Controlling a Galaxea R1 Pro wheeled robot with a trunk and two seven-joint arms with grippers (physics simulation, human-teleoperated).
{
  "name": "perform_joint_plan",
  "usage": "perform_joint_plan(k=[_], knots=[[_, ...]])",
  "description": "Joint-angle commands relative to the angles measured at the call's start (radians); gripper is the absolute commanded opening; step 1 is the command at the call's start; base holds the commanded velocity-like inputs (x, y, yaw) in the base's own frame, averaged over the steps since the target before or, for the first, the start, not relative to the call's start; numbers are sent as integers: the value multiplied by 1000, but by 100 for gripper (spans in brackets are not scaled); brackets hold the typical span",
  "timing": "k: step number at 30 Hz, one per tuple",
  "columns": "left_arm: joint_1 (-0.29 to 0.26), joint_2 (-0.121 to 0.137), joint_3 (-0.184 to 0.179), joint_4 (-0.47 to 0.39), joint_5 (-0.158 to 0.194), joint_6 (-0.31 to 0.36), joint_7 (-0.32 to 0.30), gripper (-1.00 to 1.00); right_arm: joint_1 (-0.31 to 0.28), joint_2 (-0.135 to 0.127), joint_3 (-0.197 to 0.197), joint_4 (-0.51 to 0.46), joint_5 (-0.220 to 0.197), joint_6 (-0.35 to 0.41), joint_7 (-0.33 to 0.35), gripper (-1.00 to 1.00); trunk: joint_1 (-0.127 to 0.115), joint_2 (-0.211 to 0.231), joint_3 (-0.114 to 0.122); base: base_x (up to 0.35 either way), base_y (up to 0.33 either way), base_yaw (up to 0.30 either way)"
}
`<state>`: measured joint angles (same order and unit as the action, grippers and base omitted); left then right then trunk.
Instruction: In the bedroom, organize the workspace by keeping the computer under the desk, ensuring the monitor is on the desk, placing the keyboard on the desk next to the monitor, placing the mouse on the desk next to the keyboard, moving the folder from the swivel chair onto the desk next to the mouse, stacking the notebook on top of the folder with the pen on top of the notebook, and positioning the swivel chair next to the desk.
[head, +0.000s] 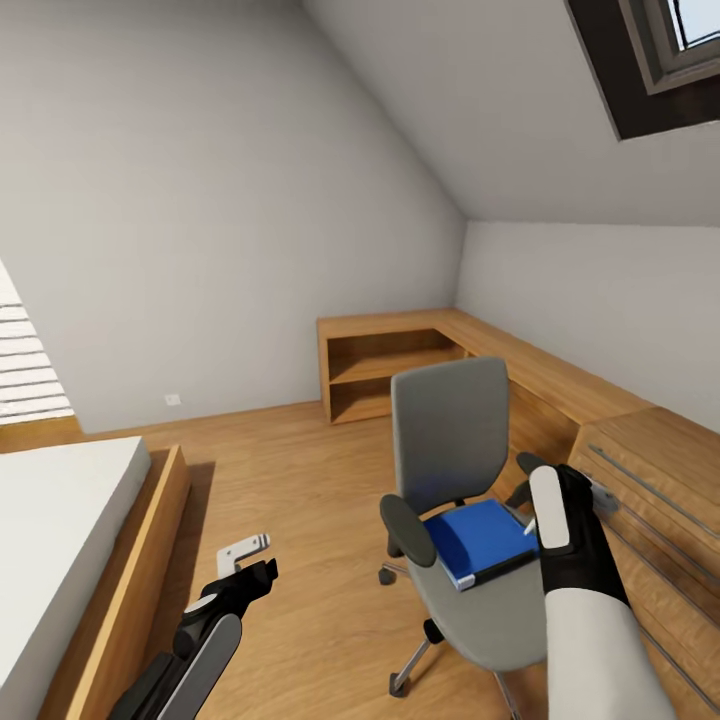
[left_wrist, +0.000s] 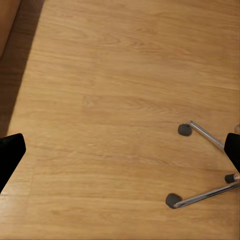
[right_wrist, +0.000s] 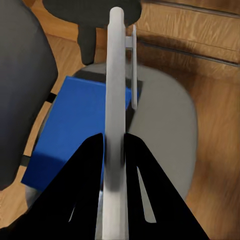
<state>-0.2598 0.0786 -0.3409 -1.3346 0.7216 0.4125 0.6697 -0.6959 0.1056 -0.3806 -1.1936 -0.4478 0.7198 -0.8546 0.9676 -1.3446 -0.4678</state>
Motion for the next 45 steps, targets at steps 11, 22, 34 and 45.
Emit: perform_joint_plan(k=[11, 22, 34, 45], knots=[[-1, 1, -4, -2, 3, 2, 10, 100, -1, -1, -1, -16, -9, 6, -6, -100, -42, 77, 33, 0, 0, 0], [-1, 2, -5, -7, 0, 1, 10, 100, -1, 1, -1, -15, -9, 4, -5, -100, -84, 154, 68, 0, 0, -1], [-1, 1, -59, -9, 0, 1, 10, 100, -1, -4, -7, -19, -9, 5, -4, -100, -130, 238, 105, 0, 0, -208], [-1, 4, -143, -19, -1, 1, 9, 100, -1, -7, -44, -32, -9, 14, -2, -100, -157, 287, 127, 0, 0, -264]])
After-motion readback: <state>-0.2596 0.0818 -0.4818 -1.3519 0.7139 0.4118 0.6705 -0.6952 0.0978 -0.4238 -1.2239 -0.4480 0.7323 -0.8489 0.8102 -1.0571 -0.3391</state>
